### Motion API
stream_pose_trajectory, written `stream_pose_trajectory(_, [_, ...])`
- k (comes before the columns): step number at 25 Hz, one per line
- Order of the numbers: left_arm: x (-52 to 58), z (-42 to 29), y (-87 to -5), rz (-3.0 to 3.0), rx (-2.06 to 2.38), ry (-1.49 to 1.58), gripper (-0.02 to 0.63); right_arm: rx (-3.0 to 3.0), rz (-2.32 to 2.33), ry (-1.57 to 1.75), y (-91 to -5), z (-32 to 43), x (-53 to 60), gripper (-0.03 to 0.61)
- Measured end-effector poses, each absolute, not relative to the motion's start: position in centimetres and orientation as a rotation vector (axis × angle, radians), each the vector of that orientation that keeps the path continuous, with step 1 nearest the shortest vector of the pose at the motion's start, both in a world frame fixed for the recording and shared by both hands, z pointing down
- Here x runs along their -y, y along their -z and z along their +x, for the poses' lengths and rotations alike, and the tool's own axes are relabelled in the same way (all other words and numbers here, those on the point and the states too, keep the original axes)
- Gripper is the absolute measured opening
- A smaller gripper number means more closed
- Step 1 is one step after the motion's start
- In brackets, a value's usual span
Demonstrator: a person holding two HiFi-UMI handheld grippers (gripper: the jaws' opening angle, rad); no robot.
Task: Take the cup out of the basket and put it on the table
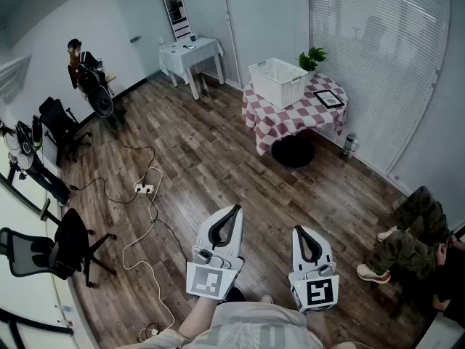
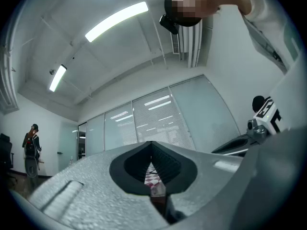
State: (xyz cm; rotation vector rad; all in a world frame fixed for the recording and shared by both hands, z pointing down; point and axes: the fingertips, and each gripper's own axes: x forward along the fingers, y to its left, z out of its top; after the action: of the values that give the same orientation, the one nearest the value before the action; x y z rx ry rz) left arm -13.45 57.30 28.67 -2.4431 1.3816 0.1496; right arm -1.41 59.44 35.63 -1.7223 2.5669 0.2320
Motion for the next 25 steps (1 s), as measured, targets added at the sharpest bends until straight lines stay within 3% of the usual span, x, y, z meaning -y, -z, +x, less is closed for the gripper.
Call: stream_pose_trajectory(25, [-58.7, -14.0, -28.3, -2.434, -1.399, -0.164, 0.003, -2.575, -1.673, -0.146, -35.8, -1.4, -60.9, 0.011])
